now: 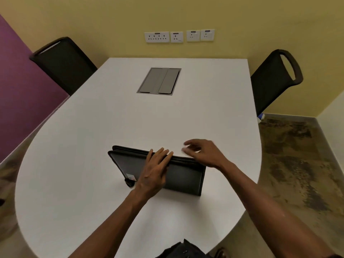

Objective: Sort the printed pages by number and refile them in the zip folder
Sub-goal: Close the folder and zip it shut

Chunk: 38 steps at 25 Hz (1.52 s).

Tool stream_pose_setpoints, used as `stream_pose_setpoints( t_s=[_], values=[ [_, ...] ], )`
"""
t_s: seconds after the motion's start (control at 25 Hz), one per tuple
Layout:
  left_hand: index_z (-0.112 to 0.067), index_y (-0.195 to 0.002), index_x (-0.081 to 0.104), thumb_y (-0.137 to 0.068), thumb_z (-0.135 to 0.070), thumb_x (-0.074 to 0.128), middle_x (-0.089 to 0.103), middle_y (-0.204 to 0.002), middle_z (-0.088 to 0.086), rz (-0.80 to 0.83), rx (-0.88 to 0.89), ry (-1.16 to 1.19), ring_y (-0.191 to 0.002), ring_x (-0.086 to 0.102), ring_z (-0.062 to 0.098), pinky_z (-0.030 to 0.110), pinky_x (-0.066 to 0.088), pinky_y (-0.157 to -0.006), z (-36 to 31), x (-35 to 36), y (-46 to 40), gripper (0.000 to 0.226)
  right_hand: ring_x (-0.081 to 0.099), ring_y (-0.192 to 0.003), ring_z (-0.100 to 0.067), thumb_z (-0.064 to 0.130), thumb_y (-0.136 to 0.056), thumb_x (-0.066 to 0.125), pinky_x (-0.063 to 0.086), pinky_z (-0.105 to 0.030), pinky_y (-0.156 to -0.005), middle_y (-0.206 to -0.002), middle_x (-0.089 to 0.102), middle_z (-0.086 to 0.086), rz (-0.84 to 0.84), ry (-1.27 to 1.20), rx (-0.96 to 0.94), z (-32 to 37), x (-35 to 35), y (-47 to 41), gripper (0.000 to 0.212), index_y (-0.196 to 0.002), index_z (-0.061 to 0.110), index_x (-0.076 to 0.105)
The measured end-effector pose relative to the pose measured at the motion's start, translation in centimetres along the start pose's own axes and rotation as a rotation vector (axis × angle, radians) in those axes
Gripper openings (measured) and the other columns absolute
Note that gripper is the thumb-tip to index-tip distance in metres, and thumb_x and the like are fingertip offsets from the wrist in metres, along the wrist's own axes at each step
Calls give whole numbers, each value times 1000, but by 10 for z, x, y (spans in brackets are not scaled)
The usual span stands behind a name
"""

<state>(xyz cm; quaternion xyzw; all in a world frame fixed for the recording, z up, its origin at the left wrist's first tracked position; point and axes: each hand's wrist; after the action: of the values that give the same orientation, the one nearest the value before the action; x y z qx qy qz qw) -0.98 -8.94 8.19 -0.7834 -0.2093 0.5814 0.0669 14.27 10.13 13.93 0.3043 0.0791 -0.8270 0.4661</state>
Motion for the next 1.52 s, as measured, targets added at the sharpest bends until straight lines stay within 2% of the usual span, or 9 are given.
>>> stream_pose_setpoints(
  t_s=[0.08,0.2,0.44,0.72,0.92,1.04,1.2,1.36,1.52],
  values=[
    [-5,-145,47,-86,8,54,49,-147,11,-35,-50,69,-145,33,23,46,19,-122,6,2,1,61,65,-110,-11,61,-83,70,50,-28,-96,-123,70,6,238,346,-120,27,8,-6,65,-138,28,57],
    [-3,-148,42,-86,16,50,40,-154,11,-63,-148,136,-151,21,18,43,15,-124,9,1,8,65,59,-118,-27,53,-86,67,50,-38,-96,-132,64,-4,267,685,-148,44,40,-22,66,-143,25,49],
    [-11,-157,21,-94,-7,52,9,-166,2,20,-196,104,-154,-5,20,48,12,-124,3,-8,31,70,63,-85,-23,38,-92,61,54,-36,-75,-101,71,-2,188,624,-131,53,79,-30,25,-111,23,64],
    [-37,-157,-2,-99,-52,43,-15,-165,-12,-101,-583,223,-152,-14,13,39,5,-121,24,-18,65,75,62,-84,-21,43,-94,59,43,-31,-68,-91,71,3,40,482,-165,36,67,-11,22,-100,25,69],
    [-36,-158,-1,-89,-64,43,0,-167,-4,-205,-1026,534,-153,10,25,44,23,-119,42,-34,54,86,69,-87,-9,38,-94,65,56,-35,-78,-94,74,11,-39,17,-148,10,40,13,17,-106,30,74],
    [-38,-157,3,-91,-61,52,16,-165,4,-268,-1213,903,-149,23,34,54,29,-117,49,-40,33,86,73,-96,-18,25,-98,65,59,-37,-84,-104,76,2,38,-326,-134,2,32,31,19,-114,23,74],
    [-30,-150,30,-95,-34,64,44,-150,5,-409,-1184,1214,-135,44,30,55,39,-111,48,-45,10,64,73,-99,-23,22,-98,65,59,-42,-87,-107,75,-3,15,-390,-120,-8,27,39,19,-114,19,74],
    [-39,-147,35,-93,-24,69,51,-145,3,-374,-1088,1096,-133,48,30,57,43,-107,45,-41,1,66,69,-96,-17,27,-96,64,58,-47,-87,-103,72,5,-120,-244,-35,-24,21,29,16,-112,27,68],
    [-38,-151,31,-95,-8,62,49,-143,1,-309,-984,992,-127,48,24,52,44,-108,40,-53,-20,71,66,-103,-21,29,-100,59,58,-49,-91,-112,68,1,-205,-371,144,-34,30,27,20,-118,22,62]
  ],
)
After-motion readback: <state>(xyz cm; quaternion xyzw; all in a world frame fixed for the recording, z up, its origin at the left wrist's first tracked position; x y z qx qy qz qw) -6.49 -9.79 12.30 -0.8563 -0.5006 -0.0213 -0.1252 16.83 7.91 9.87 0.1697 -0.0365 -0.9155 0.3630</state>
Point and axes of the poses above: each hand's wrist, its own y-axis away from the middle knuckle, its own x-axis out of the palm, z = x × y
